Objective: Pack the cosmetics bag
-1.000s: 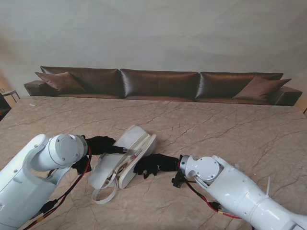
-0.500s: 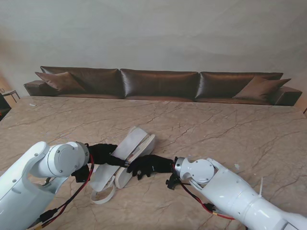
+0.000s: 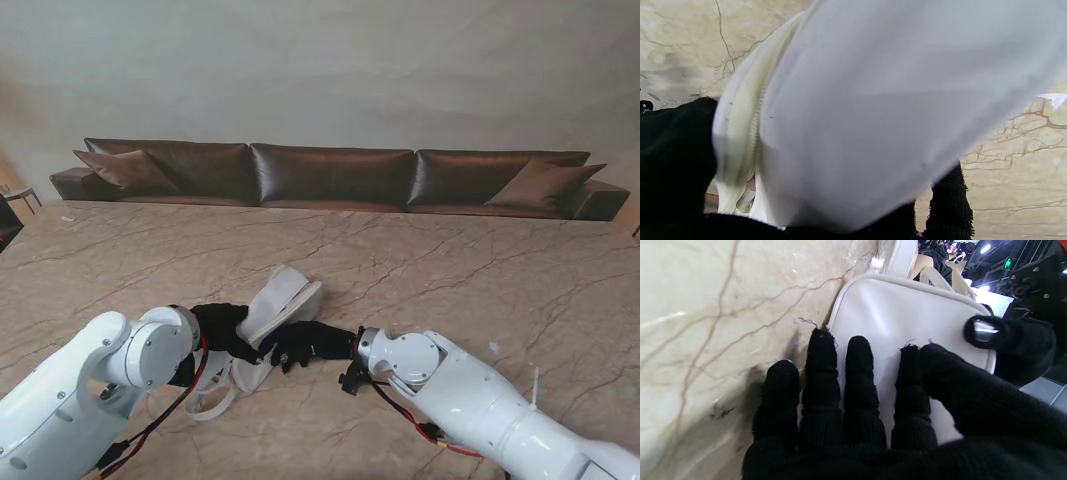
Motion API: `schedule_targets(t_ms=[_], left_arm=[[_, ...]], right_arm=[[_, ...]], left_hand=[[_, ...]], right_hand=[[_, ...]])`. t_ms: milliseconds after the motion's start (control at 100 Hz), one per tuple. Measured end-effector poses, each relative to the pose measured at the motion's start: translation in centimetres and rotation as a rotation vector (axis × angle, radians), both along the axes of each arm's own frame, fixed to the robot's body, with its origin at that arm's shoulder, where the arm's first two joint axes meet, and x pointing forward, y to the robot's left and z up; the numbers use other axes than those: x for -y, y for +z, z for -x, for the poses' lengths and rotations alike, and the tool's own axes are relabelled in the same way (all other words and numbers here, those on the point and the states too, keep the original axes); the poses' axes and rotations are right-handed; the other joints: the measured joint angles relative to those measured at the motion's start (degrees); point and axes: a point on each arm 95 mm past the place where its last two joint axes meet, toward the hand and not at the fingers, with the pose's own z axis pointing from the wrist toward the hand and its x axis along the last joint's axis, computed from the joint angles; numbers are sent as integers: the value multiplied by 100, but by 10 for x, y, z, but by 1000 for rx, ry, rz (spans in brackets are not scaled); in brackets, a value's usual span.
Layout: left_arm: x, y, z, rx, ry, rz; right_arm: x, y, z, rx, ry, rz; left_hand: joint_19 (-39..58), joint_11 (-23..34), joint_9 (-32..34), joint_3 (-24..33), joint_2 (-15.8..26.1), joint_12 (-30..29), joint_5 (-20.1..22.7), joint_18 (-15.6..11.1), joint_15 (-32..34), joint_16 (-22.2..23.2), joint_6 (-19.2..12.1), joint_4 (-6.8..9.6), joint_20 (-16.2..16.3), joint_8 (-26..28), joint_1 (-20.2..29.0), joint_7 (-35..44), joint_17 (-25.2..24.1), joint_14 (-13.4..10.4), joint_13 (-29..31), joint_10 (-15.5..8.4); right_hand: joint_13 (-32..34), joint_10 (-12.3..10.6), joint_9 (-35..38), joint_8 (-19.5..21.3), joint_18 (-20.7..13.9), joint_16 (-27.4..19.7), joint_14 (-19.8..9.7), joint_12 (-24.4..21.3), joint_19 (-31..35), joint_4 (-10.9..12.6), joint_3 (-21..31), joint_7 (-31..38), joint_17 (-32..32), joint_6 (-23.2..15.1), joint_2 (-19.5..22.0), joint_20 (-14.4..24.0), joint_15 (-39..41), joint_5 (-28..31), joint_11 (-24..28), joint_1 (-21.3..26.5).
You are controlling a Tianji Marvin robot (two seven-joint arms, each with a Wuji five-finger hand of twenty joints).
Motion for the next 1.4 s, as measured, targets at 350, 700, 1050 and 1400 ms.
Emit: schedule_targets(t_ms=[350,700,1050,1400], left_arm=[[8,-17,-13,155,41,9],[4,-32,-28,235,108,69],[-7,-37,-38,237,107,175],[-17,-37,-32,258,17,299]], right_arm=[[-1,15,3,58,35,21],[59,50,16,92,-87,148],[122,54,19,124,-314,328],[135,50,6,128,-435,415]], left_hand=[[2252,769,2689,1776,-980,1326,1540,-419,1562,2163,-1131,-864,411,917,1695,2766,1711,-500,2372,-752],[3243,2210,3396,1177,-1043,2613,3098,-168,3308,3466,-1814,-1006,693,1961,1986,3607,1836,-437,2521,-987],[3269,2555,3461,1063,-1122,3151,3418,-150,3587,3813,-1872,-1226,523,2904,1986,3607,2071,-438,2467,-997],[3038,2558,3460,815,-1115,3155,3418,-149,3385,3884,-1860,-1231,414,2915,2284,3596,2124,-488,2466,-988]], right_hand=[[0,-76,-30,-75,198,1,1,0,-125,0,0,-274,-13,0,2,3,2,-72,-7,0],[301,-83,27,-76,180,1,2,0,85,-82,-1,-181,342,122,2,3,8,532,-95,-2],[618,-84,486,-450,179,1,2,183,403,-548,-1,559,641,171,-159,-84,162,879,102,11],[304,-84,131,-299,177,1,2,191,448,-200,0,-78,482,465,-151,-164,158,613,130,-1]])
